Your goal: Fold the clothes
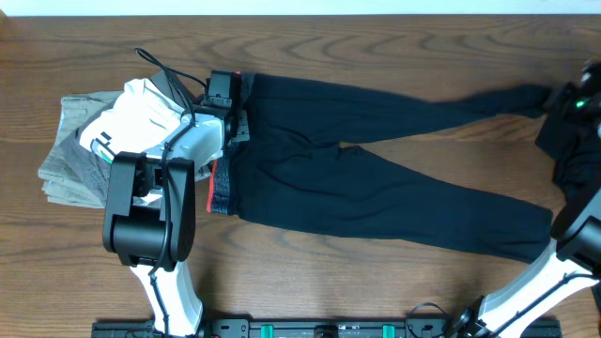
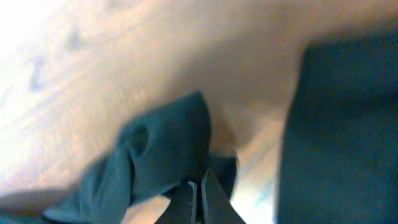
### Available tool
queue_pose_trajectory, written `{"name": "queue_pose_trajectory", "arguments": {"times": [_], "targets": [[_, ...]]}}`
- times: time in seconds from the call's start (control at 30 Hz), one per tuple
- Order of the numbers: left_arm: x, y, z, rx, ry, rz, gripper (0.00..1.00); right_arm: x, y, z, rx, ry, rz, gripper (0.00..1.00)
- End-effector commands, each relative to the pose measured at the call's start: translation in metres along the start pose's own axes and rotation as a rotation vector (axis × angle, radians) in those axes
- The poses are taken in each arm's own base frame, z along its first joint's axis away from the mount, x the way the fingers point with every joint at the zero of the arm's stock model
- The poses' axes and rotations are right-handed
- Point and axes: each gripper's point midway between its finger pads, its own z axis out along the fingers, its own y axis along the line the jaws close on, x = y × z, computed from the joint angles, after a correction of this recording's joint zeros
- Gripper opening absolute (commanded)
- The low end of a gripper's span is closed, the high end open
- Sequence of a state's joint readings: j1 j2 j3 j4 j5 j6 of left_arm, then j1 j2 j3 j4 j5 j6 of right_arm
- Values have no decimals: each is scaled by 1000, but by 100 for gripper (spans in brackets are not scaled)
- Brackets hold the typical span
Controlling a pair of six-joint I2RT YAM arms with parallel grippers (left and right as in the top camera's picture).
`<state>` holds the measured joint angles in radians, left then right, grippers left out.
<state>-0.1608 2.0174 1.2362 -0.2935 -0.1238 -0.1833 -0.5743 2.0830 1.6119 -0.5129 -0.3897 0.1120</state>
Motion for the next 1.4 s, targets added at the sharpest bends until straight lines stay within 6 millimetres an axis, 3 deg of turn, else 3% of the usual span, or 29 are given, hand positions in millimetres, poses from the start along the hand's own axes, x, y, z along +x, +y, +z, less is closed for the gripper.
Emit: {"name": "queue_pose_trajectory", "arguments": {"times": [0.0,0.13,0.6,0.63,0.67,0.73,0.77,0.87,0.97,1.1,1.2,1.27,1.37], "targets": [[37,-4,13,27,119,30,17,-41,3,-36,8,-124,-152,2],[39,-4,13,25,126,32,17,-47,-5,-39,75,-136,-243,2],[41,-3,13,23,134,33,17,-34,-28,-40,192,-83,-164,10],[41,-3,13,23,134,33,23,-32,-29,-40,191,-74,-145,11],[41,-3,13,23,134,33,25,-29,-29,-39,190,-66,-128,18],[40,-3,13,24,131,32,33,-22,-28,-39,189,-37,-99,44],[39,-4,13,25,129,32,38,-16,-28,-38,189,-19,-79,52],[30,-6,6,35,109,29,53,3,-25,-38,177,52,-5,59],[6,-14,-17,82,57,19,65,18,-12,-37,98,115,28,64],[-38,-14,-79,122,-79,1,72,24,14,-45,-66,145,61,64],[-60,-9,-137,146,-182,2,74,21,23,-67,-117,132,71,64],[-62,-3,-171,156,-221,-1,75,19,27,-87,-120,119,73,64],[-45,8,-208,153,-213,0,76,16,35,-123,-112,88,80,65]]}}
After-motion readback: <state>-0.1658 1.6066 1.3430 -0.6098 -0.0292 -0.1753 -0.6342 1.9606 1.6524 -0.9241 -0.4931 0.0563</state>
